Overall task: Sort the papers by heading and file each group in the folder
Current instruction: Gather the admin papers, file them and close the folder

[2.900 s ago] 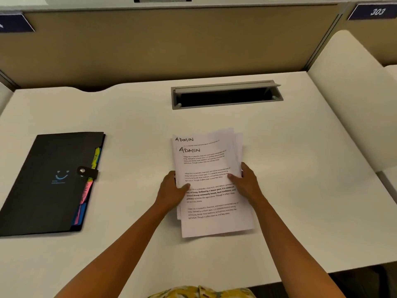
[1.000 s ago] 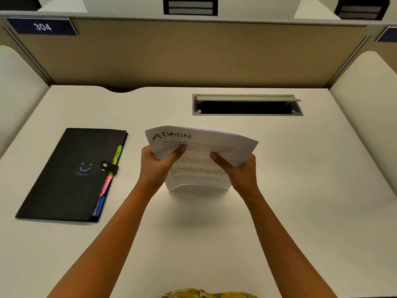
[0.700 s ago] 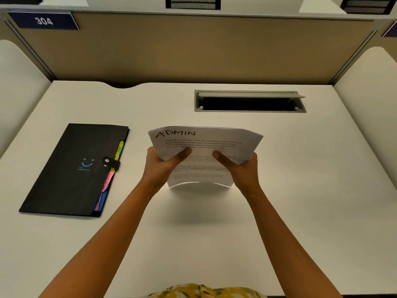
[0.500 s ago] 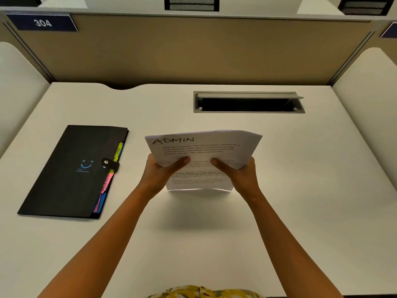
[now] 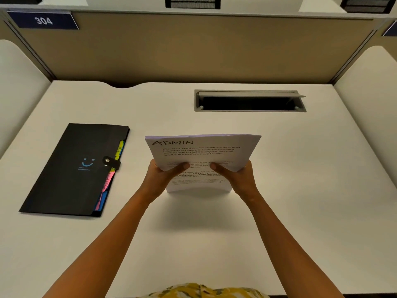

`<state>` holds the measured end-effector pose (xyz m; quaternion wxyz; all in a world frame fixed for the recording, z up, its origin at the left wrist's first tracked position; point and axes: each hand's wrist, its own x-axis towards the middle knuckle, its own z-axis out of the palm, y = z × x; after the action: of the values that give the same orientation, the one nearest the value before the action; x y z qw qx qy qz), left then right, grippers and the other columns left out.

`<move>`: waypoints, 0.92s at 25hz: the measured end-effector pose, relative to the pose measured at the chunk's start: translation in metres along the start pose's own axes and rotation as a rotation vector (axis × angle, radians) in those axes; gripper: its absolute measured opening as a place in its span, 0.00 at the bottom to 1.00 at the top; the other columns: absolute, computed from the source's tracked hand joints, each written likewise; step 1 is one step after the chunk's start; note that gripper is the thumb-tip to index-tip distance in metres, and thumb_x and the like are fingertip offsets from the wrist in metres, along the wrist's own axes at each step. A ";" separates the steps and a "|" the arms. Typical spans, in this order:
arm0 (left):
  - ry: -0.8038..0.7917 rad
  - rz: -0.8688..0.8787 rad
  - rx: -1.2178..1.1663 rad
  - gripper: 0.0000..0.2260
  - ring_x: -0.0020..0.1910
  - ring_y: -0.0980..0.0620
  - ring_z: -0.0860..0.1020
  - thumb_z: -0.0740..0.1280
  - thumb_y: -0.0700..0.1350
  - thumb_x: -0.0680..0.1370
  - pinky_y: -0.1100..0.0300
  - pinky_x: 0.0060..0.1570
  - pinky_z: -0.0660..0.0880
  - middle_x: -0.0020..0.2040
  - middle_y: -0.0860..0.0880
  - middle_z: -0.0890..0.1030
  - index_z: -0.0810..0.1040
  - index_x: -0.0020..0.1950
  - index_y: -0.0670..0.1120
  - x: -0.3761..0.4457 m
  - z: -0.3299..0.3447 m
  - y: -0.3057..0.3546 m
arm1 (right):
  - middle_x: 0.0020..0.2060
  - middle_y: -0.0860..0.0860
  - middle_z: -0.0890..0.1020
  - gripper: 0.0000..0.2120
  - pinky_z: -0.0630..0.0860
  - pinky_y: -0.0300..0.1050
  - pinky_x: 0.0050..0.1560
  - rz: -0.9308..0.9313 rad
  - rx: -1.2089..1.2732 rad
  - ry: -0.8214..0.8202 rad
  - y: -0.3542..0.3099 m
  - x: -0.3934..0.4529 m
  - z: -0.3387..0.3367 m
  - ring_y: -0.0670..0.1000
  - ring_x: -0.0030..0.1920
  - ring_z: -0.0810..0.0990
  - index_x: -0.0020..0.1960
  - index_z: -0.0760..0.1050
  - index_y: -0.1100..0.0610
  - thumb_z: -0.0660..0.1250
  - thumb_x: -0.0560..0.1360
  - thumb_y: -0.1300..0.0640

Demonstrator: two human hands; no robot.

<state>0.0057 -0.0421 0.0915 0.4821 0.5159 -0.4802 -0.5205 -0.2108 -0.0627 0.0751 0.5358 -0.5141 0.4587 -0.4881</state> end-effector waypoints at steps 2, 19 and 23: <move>-0.004 -0.012 0.005 0.23 0.51 0.55 0.82 0.72 0.38 0.71 0.55 0.49 0.81 0.50 0.61 0.84 0.80 0.49 0.69 -0.002 0.001 -0.005 | 0.48 0.46 0.86 0.22 0.83 0.51 0.49 0.012 0.017 -0.001 0.002 -0.001 0.002 0.52 0.49 0.84 0.50 0.82 0.40 0.77 0.67 0.65; 0.081 -0.437 0.184 0.11 0.46 0.48 0.85 0.73 0.47 0.74 0.53 0.44 0.82 0.49 0.50 0.86 0.81 0.55 0.46 -0.003 -0.062 -0.050 | 0.50 0.52 0.85 0.19 0.82 0.52 0.51 0.390 -0.296 -0.100 0.060 0.024 0.024 0.53 0.47 0.86 0.59 0.78 0.56 0.69 0.74 0.44; 0.484 -0.212 0.473 0.09 0.46 0.54 0.81 0.70 0.45 0.76 0.63 0.45 0.78 0.50 0.50 0.83 0.82 0.55 0.46 -0.012 -0.114 -0.068 | 0.53 0.54 0.84 0.21 0.81 0.53 0.54 0.486 -0.359 -0.060 0.084 0.033 0.040 0.54 0.49 0.85 0.60 0.77 0.56 0.69 0.74 0.43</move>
<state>0.1193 -0.0256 0.0234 0.3923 0.7685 -0.4032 -0.3047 -0.1635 -0.0918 -0.0068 0.5506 -0.4898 0.6315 -0.2411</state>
